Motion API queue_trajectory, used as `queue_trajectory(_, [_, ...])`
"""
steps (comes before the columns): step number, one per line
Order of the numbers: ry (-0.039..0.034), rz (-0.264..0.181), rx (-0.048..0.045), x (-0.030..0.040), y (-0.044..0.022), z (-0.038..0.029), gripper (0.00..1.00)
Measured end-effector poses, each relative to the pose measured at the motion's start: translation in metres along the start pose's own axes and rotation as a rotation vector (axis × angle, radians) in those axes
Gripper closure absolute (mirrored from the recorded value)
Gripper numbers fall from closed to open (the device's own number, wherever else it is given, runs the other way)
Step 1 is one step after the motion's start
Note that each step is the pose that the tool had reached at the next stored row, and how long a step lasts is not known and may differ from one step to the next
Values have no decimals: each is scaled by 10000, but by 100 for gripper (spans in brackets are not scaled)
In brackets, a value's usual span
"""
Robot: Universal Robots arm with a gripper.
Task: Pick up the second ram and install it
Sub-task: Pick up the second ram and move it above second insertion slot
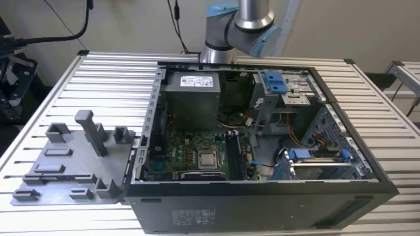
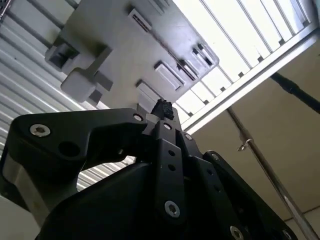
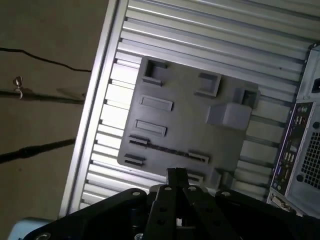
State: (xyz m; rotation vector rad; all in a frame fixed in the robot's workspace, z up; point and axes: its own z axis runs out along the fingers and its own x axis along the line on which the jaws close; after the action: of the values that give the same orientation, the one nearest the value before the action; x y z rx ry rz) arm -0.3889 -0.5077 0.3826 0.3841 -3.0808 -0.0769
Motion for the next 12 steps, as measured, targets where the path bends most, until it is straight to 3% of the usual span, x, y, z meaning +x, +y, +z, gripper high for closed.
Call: queue_trajectory(12, [101, -1862, 60, 0, 0, 0, 89])
